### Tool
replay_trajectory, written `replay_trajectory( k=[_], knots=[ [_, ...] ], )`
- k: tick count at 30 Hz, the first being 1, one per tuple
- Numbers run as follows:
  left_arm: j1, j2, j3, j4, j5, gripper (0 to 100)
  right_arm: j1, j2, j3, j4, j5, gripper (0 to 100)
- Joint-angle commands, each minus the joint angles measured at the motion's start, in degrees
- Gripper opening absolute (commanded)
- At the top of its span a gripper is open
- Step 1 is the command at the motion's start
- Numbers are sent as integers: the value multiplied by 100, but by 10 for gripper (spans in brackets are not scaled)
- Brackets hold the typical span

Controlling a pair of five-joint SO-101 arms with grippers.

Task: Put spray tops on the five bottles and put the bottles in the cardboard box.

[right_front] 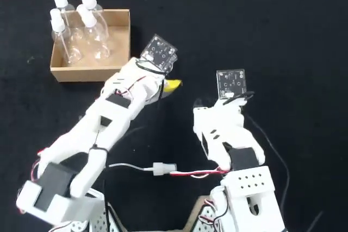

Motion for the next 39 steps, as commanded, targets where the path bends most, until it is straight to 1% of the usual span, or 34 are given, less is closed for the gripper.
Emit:
replay_trajectory(
  k=[1, 8, 14, 19, 28, 34, 36, 39],
  knots=[
    [-127, 448, -567, -167, 18, 332, 88, -75, -180, -158, -53, 78],
    [-163, 985, -919, -202, 18, 332, 88, -75, -180, -158, -53, 78],
    [-286, 888, -804, -167, -26, 331, 88, -75, -180, -158, -53, 78],
    [-602, 492, -453, -202, 0, 331, 79, -75, -180, -158, -53, 78],
    [-980, -879, -242, -185, 35, 332, 79, -75, -180, -158, -53, 78],
    [-1297, -888, -321, -308, 844, 332, 79, -75, -171, -229, -53, 77],
    [-1288, -791, -303, -448, 888, 332, 79, -75, -171, -220, -53, 77],
    [-1270, -695, -356, -448, 888, 330, 79, -75, -163, -220, -53, 77]
  ],
)
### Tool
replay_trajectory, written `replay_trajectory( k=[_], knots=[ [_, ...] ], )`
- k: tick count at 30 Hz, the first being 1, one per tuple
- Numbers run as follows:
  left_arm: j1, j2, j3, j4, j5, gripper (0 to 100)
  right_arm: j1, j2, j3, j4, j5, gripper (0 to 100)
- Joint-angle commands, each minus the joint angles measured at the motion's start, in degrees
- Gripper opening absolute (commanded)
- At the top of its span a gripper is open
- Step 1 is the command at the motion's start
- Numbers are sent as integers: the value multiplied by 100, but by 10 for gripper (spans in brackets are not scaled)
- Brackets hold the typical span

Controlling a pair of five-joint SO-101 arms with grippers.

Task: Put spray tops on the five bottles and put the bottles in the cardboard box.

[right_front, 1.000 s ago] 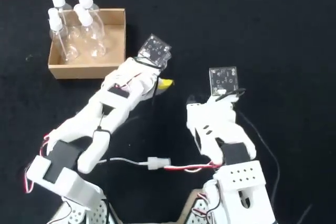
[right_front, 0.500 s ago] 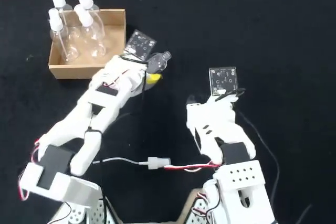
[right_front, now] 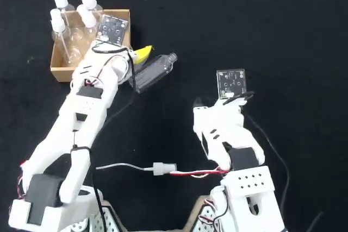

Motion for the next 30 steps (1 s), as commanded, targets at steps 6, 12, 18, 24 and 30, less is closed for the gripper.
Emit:
replay_trajectory(
  k=[6, 12, 18, 24, 30],
  knots=[
    [-145, -492, -75, 765, 105, 132, 97, -75, -330, -308, -53, 77],
    [-277, -1512, 435, 2497, 97, 40, -62, 259, -1385, -193, -158, 77],
    [-426, -2321, 1429, 2884, 141, 44, -404, 1754, -1789, -1987, -1459, 77],
    [-374, -2945, 1965, 2875, 141, 44, -369, 3433, -2334, -3323, -2462, 74],
    [-374, -3262, 2202, 2875, 141, 44, -378, 5358, -3846, -3332, -2488, 74]
  ],
)
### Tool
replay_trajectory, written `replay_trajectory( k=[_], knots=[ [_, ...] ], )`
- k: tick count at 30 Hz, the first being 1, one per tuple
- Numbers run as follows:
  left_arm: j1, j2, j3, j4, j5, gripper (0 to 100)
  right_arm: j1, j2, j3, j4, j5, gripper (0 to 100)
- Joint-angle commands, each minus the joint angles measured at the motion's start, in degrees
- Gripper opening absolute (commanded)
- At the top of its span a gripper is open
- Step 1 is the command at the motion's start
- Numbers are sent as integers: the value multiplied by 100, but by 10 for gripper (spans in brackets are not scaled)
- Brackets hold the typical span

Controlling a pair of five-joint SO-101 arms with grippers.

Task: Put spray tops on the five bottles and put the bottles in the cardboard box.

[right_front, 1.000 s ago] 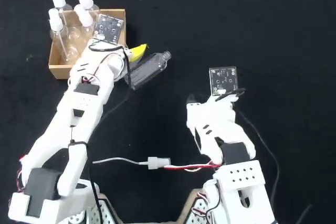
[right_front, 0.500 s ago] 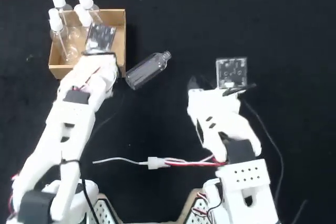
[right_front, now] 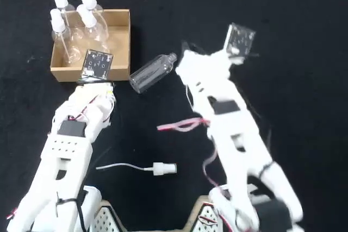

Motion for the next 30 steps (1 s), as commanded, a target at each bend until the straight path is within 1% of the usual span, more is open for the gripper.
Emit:
replay_trajectory(
  k=[1, 5, 8, 12, 20, 30],
  knots=[
    [13, -290, 22, 35, 44, 44, -70, 1033, -1112, -167, -70, 74],
    [4, -264, 22, 35, 44, 44, -97, 1974, -1727, -167, -62, 74],
    [13, -255, 22, 35, 44, 44, -105, 2334, -1974, -167, -18, 74],
    [-4, -255, 22, 35, 44, 44, -167, 2378, -1886, -167, -18, 74],
    [-13, -255, 22, 35, 44, 44, -809, 2800, -1851, -202, -26, 75],
    [4, -255, 22, 53, 18, 44, -853, 2879, -2105, -202, -18, 76]
  ],
)
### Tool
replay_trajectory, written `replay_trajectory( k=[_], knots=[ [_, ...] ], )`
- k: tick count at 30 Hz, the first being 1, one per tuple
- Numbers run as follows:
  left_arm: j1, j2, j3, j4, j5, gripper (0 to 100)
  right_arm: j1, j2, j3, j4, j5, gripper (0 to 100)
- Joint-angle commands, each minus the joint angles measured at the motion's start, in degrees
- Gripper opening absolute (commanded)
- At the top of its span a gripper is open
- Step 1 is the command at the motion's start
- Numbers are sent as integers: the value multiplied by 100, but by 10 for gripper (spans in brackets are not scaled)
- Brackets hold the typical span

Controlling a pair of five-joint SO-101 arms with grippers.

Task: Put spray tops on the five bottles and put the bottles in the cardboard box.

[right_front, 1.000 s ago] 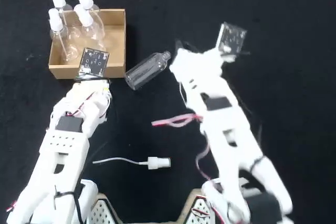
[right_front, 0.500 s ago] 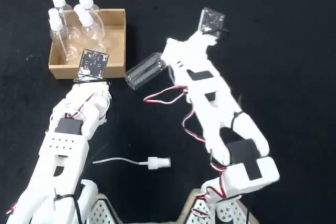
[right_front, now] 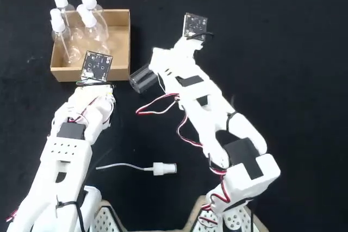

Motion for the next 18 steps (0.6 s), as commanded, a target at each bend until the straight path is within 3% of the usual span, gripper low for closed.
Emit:
replay_trajectory(
  k=[1, 14, 18],
  knots=[
    [4, -123, -40, 53, 18, 44, -79, 22, -295, -149, 0, 77],
    [-31, -132, -40, 62, 9, 44, -53, 523, -251, -105, 9, 74],
    [-31, -141, -40, 53, 9, 44, -62, -215, 189, 343, 624, 76]
  ],
)
